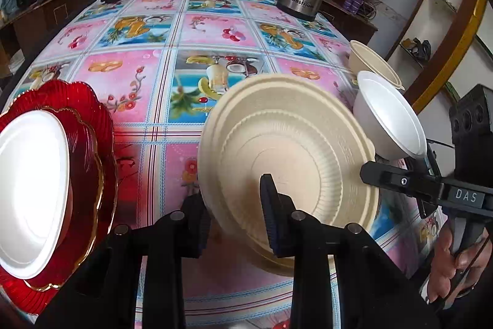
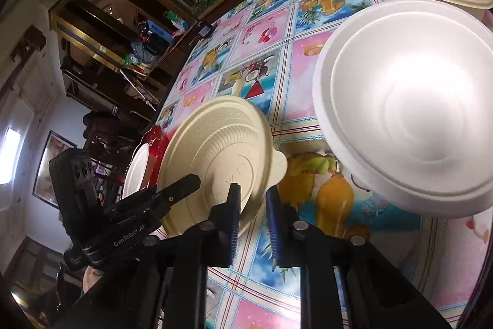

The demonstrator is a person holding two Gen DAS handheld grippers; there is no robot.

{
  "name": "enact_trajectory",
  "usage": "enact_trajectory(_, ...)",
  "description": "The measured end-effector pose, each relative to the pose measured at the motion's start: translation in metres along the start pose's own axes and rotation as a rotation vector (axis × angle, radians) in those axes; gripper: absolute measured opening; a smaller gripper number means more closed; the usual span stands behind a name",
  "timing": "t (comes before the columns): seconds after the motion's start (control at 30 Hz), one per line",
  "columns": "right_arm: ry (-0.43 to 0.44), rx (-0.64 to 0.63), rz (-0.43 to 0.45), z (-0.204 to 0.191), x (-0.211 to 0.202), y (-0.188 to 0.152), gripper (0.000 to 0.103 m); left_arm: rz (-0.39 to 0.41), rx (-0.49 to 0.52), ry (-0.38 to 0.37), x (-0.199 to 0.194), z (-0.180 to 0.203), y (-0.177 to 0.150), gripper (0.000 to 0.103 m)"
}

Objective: Organize plates and bowls
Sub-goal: 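Lift the beige bowl with the right tool and carry it over the stack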

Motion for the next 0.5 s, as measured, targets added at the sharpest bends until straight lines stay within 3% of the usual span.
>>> enact_trajectory(0.1,-0.024,-0.033,0.014,-0.004,-0.003,0.001,0.012,0.021,0.007,0.005,-0.007,0.002,0.003,0.027)
enact_trajectory(0.5,0.029,-0.065,0.001,-0.034,0.001,0.007,0.012,0.091,-0.04,0.019,-0.041,-0.022,0.013,0.027)
Point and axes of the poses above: each gripper's, at about its wrist camera, not at the fingertips, and x roughly the way its jaws point, z to its right, y to its top, the point moved 10 cm from there along x, roughly the way its jaws point, and after that the axes turned 11 degrees about y, right-handed, at the moved point
